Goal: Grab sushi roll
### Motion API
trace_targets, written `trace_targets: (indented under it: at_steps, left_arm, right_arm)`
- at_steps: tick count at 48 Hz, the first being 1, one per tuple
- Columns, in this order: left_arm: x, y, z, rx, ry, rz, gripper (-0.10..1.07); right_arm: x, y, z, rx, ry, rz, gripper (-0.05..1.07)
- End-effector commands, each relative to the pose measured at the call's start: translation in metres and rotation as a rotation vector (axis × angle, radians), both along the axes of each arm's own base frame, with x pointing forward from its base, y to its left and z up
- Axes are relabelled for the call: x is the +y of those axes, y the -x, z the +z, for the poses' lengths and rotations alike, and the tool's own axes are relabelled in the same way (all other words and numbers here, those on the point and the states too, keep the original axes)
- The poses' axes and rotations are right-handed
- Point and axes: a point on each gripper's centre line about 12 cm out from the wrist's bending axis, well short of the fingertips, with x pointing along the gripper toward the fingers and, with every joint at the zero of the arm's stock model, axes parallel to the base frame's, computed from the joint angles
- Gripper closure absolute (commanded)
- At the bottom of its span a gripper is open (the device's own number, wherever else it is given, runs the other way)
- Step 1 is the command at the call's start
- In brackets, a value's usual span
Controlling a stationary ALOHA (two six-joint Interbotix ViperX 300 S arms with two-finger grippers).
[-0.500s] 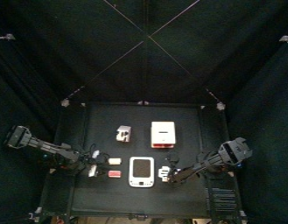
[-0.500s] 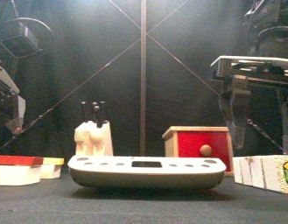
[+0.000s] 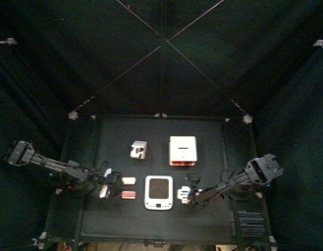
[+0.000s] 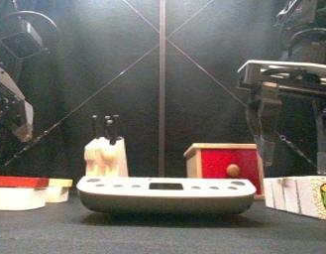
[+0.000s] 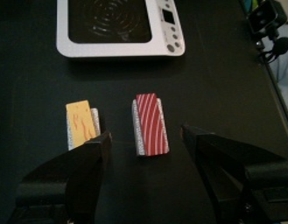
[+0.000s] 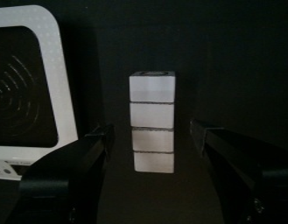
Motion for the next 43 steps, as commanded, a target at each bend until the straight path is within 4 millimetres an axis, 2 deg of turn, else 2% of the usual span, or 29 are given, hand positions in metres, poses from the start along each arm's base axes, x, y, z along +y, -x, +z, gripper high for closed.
trace_targets:
  at_steps: [1, 19, 43]
  left_arm:
    - [-0.002, -0.004, 0.011, -0.054, 0.01, -0.006, 0.0]
    - [-0.002, -0.004, 0.014, -0.085, 0.015, -0.009, 0.0]
    - [-0.002, -0.002, 0.011, -0.074, 0.014, -0.01, 0.0]
  right_arm:
    - [0.001, -0.003, 0.017, -0.055, -0.012, 0.011, 0.04]
    - [0.002, -0.003, 0.016, -0.059, -0.015, 0.014, 0.04]
    - [0.0, -0.001, -0.006, -0.006, -0.005, 0.009, 0.04]
